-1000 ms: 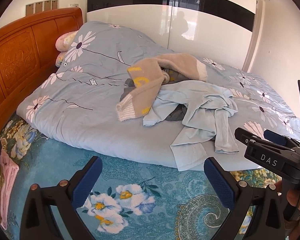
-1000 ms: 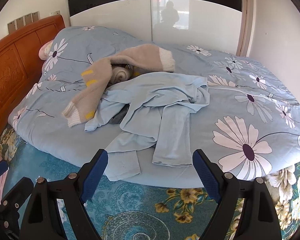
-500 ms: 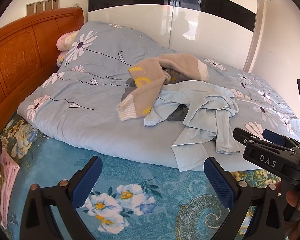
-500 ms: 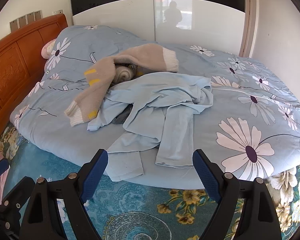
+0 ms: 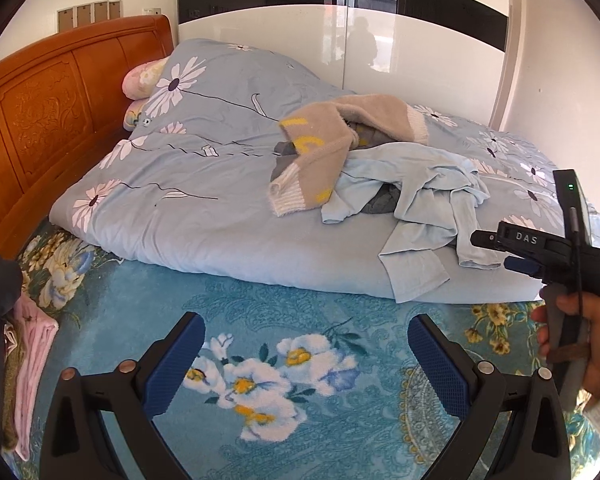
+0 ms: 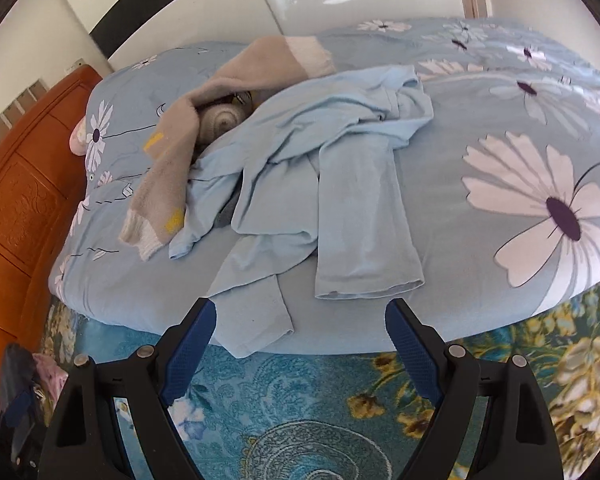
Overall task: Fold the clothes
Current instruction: 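Reach the right tool to the light blue sweatshirt and grasp its edge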
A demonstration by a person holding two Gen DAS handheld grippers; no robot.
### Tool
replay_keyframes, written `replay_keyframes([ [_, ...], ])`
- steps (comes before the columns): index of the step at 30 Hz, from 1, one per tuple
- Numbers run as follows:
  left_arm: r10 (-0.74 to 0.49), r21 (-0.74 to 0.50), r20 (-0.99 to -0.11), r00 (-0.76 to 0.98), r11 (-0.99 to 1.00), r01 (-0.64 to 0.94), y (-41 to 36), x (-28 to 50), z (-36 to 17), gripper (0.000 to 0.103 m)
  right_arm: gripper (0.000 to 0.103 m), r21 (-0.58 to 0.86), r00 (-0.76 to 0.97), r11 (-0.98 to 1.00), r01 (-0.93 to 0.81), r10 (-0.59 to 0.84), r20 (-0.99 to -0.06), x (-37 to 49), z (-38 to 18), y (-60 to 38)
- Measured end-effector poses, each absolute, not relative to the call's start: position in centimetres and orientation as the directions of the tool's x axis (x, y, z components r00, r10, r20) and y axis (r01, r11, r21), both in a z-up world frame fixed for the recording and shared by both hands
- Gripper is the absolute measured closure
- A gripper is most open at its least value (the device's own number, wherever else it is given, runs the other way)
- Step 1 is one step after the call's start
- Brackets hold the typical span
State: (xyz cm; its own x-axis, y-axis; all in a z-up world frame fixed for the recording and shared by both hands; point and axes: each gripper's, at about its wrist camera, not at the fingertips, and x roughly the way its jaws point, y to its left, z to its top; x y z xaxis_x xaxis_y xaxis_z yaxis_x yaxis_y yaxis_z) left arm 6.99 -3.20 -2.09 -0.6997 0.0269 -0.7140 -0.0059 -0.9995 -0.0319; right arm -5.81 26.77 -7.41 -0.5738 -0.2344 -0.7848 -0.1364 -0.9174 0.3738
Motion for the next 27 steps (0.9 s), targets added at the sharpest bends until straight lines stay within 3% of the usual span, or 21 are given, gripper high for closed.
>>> replay_keyframes([
  [3, -0.01, -0.011, -0.712, -0.702, -1.0, 0.025, -4.7, 8.7, -2.6, 0.0, 0.019, 0.32, -0.574, -0.934, -0.16, -0.175, -0.8, -7.7, -8.5, 27.0],
  [5, -0.023, -0.009, -0.714, -0.699, -0.999, 0.043, -5.7, 9.6, -2.9, 0.0, 0.025, 0.256, -0.557, -0.951, -0.172, -0.12, -0.822, -9.7, -9.2, 26.9],
  [7, -0.034, -0.007, -0.716, -0.697, -0.998, 0.057, -6.5, 10.3, -3.0, 0.0, 0.037, 0.222, -0.52, -0.955, -0.197, -0.09, -0.849, -11.5, -10.5, 27.1],
  [11, -0.058, -0.003, -0.713, -0.699, -0.996, 0.085, -7.8, 11.4, -3.0, 0.0, 0.047, 0.218, -0.447, -0.939, -0.266, -0.08, -0.891, -13.5, -12.7, 27.6],
  [12, -0.061, -0.005, -0.71, -0.701, -0.996, 0.091, -8.1, 11.6, -2.9, 0.0, 0.053, 0.246, -0.444, -0.924, -0.294, -0.096, -0.891, -13.5, -12.9, 28.1],
  [15, -0.056, -0.035, -0.702, -0.71, -0.993, 0.112, -9.0, 11.8, -2.7, 0.0, 0.089, 0.415, -0.473, -0.849, -0.328, -0.232, -0.85, -13.0, -12.8, 29.8],
  [21, -0.03, -0.092, -0.691, -0.722, -0.987, 0.129, -9.7, 12.4, -2.3, 0.0, 0.1, 0.63, -0.576, -0.759, -0.166, -0.444, -0.687, -9.6, -9.5, 29.8],
  [27, -0.02, -0.132, -0.681, -0.732, -0.98, 0.15, -10.8, 13.8, -2.0, 0.0, 0.1, 0.733, -0.579, -0.679, 0.049, -0.617, -0.533, -3.5, -4.7, 27.4],
])
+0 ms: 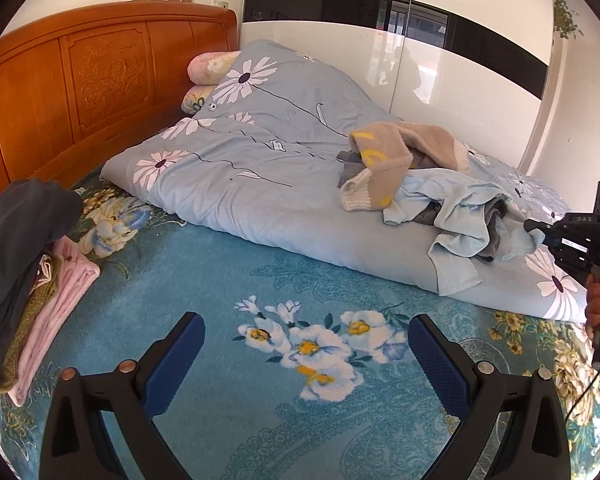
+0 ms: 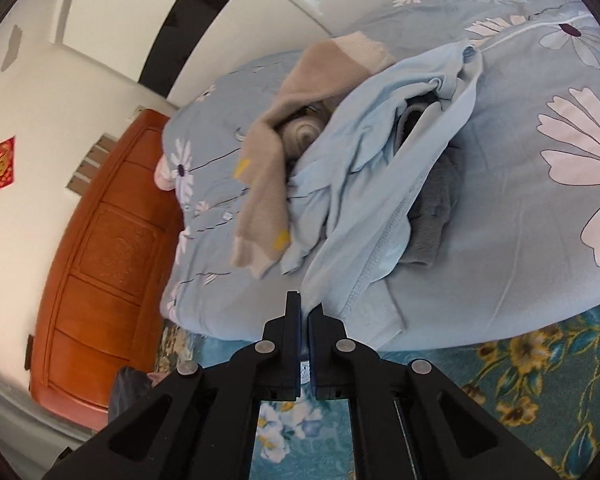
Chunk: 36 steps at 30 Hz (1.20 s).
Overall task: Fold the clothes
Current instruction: 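Reach the right tool to the light blue sweatshirt and grasp its edge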
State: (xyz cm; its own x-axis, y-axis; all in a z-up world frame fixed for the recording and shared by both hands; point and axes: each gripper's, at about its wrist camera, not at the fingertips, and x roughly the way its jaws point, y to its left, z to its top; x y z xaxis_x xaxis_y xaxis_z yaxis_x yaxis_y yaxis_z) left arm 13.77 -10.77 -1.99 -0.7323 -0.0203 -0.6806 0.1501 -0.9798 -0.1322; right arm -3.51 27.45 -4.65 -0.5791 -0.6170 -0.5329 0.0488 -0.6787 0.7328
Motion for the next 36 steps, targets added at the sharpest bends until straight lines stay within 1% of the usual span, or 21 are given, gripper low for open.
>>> replay_keyframes([
  [4, -0.015, -0.15, -0.671, -0.741, -0.976, 0.156, -11.4, 14.8, -1.7, 0.0, 0.1, 0.74, -0.527, -0.657, 0.146, -0.685, -0.504, 0.4, -2.8, 24.5],
  [9, -0.01, -0.181, -0.637, -0.771, -0.97, 0.162, -12.6, 16.4, -0.3, 0.0, 0.1, 0.733, -0.401, -0.625, 0.267, -0.764, -0.505, 5.6, -2.2, 18.8],
  [11, -0.013, -0.196, -0.618, -0.786, -0.966, 0.17, -13.4, 17.1, 0.4, 0.0, 0.1, 0.727, -0.339, -0.609, 0.318, -0.789, -0.513, 7.8, -2.6, 15.7],
  [14, -0.023, -0.211, -0.596, -0.803, -0.96, 0.184, -14.9, 18.3, 1.3, 0.0, 0.1, 0.756, -0.238, -0.547, 0.358, -0.837, -0.493, 11.3, -3.5, 12.1],
  [18, -0.031, -0.222, -0.578, -0.815, -0.955, 0.195, -16.3, 19.4, 1.9, 0.0, 0.1, 0.767, -0.068, -0.474, 0.432, -0.866, -0.496, 15.6, -5.3, 6.6],
  [21, -0.033, -0.223, -0.581, -0.813, -0.954, 0.198, -16.8, 19.9, 1.8, 0.0, 0.1, 0.755, -0.007, -0.478, 0.45, -0.847, -0.532, 17.5, -7.1, 4.3],
  [23, -0.038, -0.215, -0.591, -0.805, -0.955, 0.202, -16.8, 20.0, 1.4, 0.0, 0.1, 0.718, -0.028, -0.545, 0.433, -0.804, -0.593, 17.7, -8.5, 4.4],
  [25, -0.036, -0.213, -0.604, -0.796, -0.955, 0.205, -16.8, 19.9, 0.8, 0.0, 0.097, 0.68, -0.053, -0.615, 0.399, -0.756, -0.652, 17.2, -9.6, 5.6],
  [28, -0.026, -0.22, -0.625, -0.78, -0.953, 0.208, -16.8, 19.6, 0.0, 0.0, 0.096, 0.617, -0.101, -0.703, 0.354, -0.684, -0.722, 15.9, -10.3, 8.1],
  [29, -0.024, -0.222, -0.631, -0.775, -0.952, 0.21, -16.8, 19.4, -0.3, 0.0, 0.094, 0.594, -0.116, -0.73, 0.338, -0.658, -0.744, 15.5, -10.4, 9.0],
  [31, -0.026, -0.223, -0.641, -0.767, -0.95, 0.219, -16.9, 19.2, -0.7, 0.0, 0.065, 0.577, -0.148, -0.755, 0.312, -0.638, -0.756, 14.1, -10.4, 10.7],
  [32, -0.028, -0.224, -0.645, -0.764, -0.949, 0.223, -17.0, 19.2, -0.9, 0.0, 0.062, 0.55, -0.182, -0.777, 0.306, -0.615, -0.767, 13.2, -10.1, 11.7],
  [34, -0.032, -0.228, -0.653, -0.756, -0.945, 0.236, -17.1, 18.9, -1.3, 0.0, 0.06, 0.477, -0.261, -0.829, 0.293, -0.549, -0.794, 11.3, -9.4, 13.8],
  [35, -0.032, -0.23, -0.658, -0.752, -0.943, 0.241, -17.2, 18.7, -1.5, 0.0, 0.06, 0.419, -0.313, -0.863, 0.282, -0.495, -0.81, 10.1, -9.1, 14.7],
  [36, -0.034, -0.226, -0.662, -0.748, -0.943, 0.243, -17.1, 18.5, -1.7, 0.0, 0.056, 0.345, -0.368, -0.899, 0.269, -0.427, -0.826, 8.6, -8.9, 15.3],
])
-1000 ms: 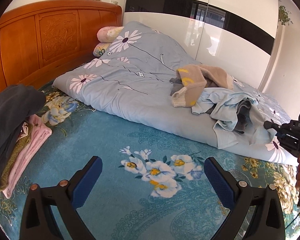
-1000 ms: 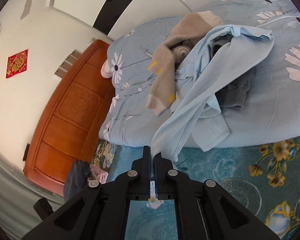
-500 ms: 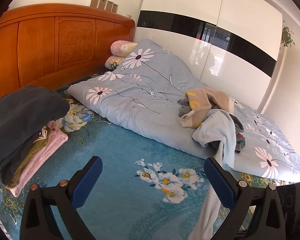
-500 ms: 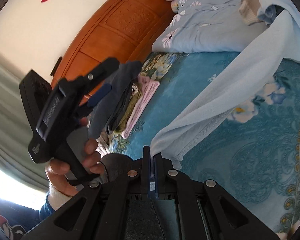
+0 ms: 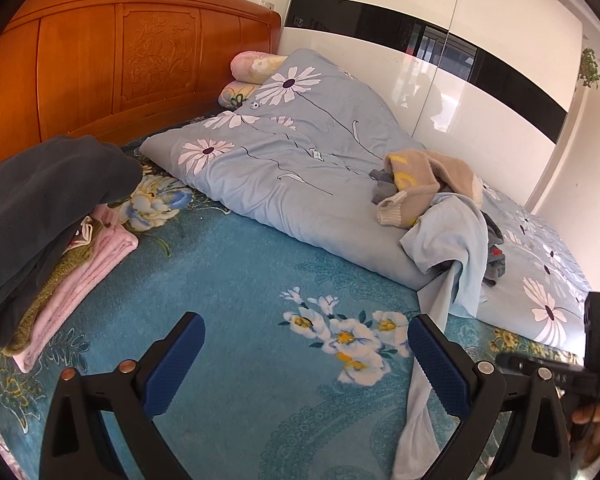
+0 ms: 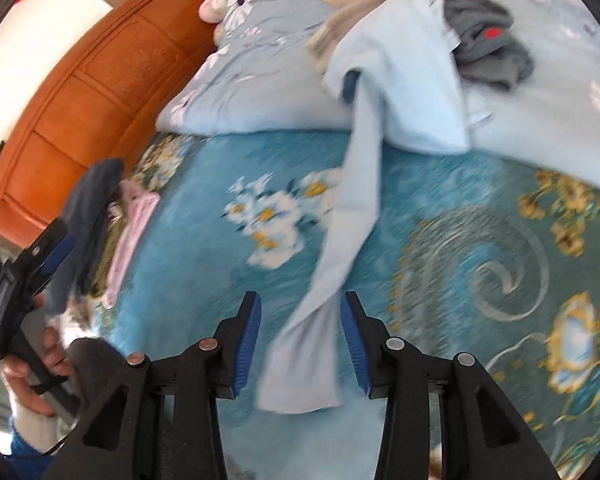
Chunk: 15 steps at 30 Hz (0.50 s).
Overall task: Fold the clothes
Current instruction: 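Reach the right tool to the light blue sweatshirt and grasp its edge, then lift the light blue sweatshirt with the right tool and pull it off the bed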
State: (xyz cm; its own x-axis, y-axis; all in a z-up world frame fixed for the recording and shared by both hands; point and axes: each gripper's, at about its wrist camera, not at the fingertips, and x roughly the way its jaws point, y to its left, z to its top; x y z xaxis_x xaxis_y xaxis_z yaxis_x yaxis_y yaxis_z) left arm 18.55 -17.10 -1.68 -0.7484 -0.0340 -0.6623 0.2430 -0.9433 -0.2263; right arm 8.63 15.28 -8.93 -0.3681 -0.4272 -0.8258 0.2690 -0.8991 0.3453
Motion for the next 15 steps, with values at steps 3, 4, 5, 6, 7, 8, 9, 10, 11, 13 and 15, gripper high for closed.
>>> replay_keyframes([
  [3, -0.041, -0.21, -0.676, -0.736, -0.947, 0.245, -16.8, 18.0, -2.1, 0.0, 0.051, 0.163, -0.471, -0.96, 0.228, -0.255, -0.844, 4.1, -9.6, 15.7],
  [4, -0.046, -0.201, -0.68, -0.732, -0.948, 0.246, -16.7, 17.9, -2.2, 0.0, 0.05, 0.115, -0.491, -0.97, 0.216, -0.209, -0.846, 2.5, -10.0, 15.6],
  [5, -0.051, -0.193, -0.683, -0.728, -0.949, 0.248, -16.6, 17.8, -2.3, 0.0, 0.049, 0.066, -0.501, -0.977, 0.204, -0.162, -0.85, 1.1, -10.6, 15.3],
  [6, -0.056, -0.19, -0.685, -0.726, -0.949, 0.252, -16.6, 17.7, -2.3, 0.0, 0.047, 0.027, -0.502, -0.979, 0.2, -0.126, -0.856, -0.1, -11.5, 14.9],
  [7, -0.06, -0.187, -0.687, -0.724, -0.948, 0.256, -16.7, 17.6, -2.4, 0.0, 0.047, -0.001, -0.497, -0.978, 0.207, -0.104, -0.861, -1.1, -12.4, 14.4],
  [8, -0.063, -0.186, -0.687, -0.724, -0.948, 0.259, -16.7, 17.6, -2.4, 0.0, 0.047, -0.042, -0.499, -0.977, 0.211, -0.071, -0.864, -1.9, -13.1, 13.8],
  [9, -0.064, -0.187, -0.688, -0.723, -0.947, 0.261, -16.7, 17.5, -2.4, 0.0, 0.047, -0.09, -0.503, -0.973, 0.213, -0.03, -0.864, -2.6, -13.8, 13.3],
  [10, -0.064, -0.187, -0.689, -0.722, -0.947, 0.262, -16.8, 17.5, -2.5, 0.0, 0.047, -0.137, -0.508, -0.967, 0.214, 0.01, -0.862, -3.3, -14.4, 12.9],
  [11, -0.065, -0.187, -0.689, -0.722, -0.946, 0.264, -16.8, 17.4, -2.5, 0.0, 0.047, -0.174, -0.513, -0.963, 0.205, 0.045, -0.857, -3.8, -14.9, 12.6],
  [13, -0.065, -0.186, -0.691, -0.72, -0.947, 0.263, -16.8, 17.2, -2.6, 0.0, 0.047, -0.237, -0.524, -0.955, 0.178, 0.112, -0.844, -4.7, -15.5, 12.4],
  [15, -0.056, -0.186, -0.69, -0.722, -0.95, 0.252, -16.6, 17.1, -2.6, 0.0, 0.057, -0.187, -0.536, -0.975, 0.118, 0.096, -0.839, -5.2, -14.6, 13.5],
])
